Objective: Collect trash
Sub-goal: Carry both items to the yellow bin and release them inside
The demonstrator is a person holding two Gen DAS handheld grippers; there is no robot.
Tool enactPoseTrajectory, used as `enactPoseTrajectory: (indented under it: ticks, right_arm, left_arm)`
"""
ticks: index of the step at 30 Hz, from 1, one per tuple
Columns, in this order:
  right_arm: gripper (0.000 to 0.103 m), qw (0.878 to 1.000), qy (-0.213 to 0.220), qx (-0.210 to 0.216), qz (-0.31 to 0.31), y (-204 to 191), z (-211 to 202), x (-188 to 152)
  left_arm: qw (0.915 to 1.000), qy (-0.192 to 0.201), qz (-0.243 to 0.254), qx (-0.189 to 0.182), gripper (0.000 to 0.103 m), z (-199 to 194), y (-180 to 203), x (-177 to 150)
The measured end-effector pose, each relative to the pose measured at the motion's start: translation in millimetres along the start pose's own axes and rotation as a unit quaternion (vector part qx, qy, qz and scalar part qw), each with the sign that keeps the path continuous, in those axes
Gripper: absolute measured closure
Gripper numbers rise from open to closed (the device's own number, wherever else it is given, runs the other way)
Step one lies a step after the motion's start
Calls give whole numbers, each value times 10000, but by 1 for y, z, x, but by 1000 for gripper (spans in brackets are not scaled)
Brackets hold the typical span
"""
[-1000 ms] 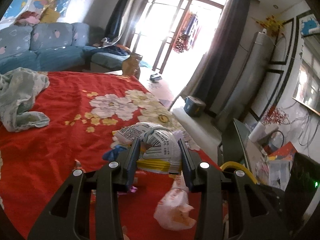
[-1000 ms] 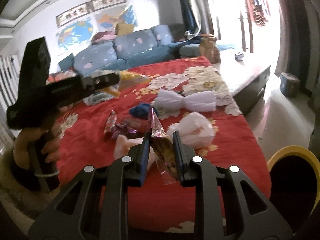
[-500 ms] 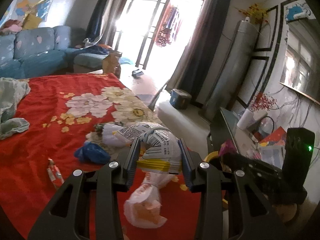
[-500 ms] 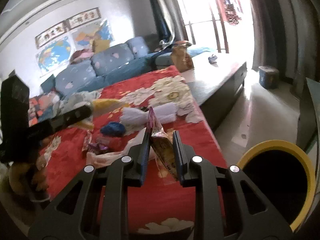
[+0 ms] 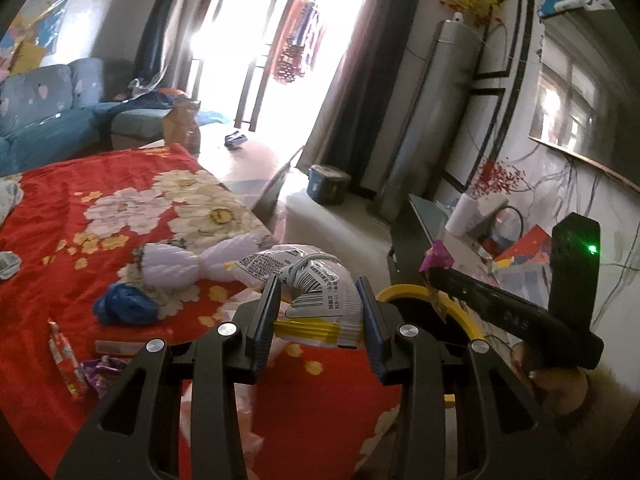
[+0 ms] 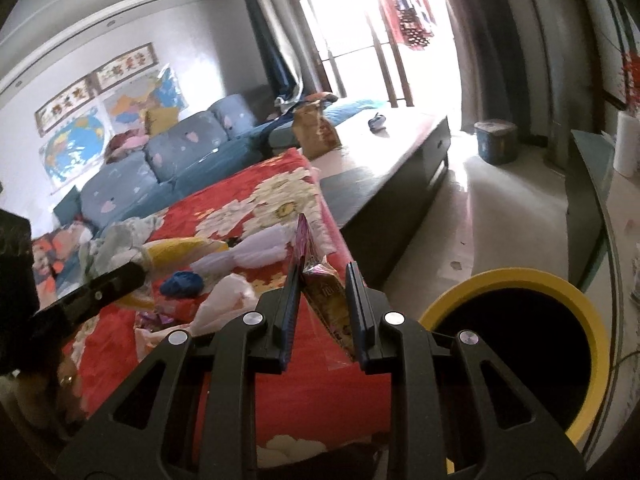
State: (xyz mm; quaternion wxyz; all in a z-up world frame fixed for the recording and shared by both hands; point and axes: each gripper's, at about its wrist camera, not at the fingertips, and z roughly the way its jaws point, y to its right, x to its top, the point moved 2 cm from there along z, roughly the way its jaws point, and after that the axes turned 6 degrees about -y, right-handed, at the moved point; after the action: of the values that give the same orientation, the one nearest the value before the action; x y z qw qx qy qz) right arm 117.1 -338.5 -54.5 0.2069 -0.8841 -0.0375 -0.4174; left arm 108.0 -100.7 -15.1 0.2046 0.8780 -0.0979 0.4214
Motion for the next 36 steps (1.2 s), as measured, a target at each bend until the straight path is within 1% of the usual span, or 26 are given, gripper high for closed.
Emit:
enactPoseTrajectory:
  ticks: [8, 16, 29, 36]
  right_arm:
    - [86, 9993, 46, -188, 327, 22, -3, -1]
    - [86, 9964, 106, -382, 749, 50, -7, -2]
    - [85, 9862, 191, -757, 1461, 103, -15, -8]
    - [85, 9793, 134, -925, 1793, 130, -13, -13]
  left_arm:
    - [9992, -107, 265, -263, 66, 14, 26, -3]
    - [9965, -203, 582, -566, 66, 33, 58, -10]
    - [9887, -470, 1013, -999, 66, 71, 101, -29]
    - [9828, -650, 1270, -1169, 66, 92, 123, -41]
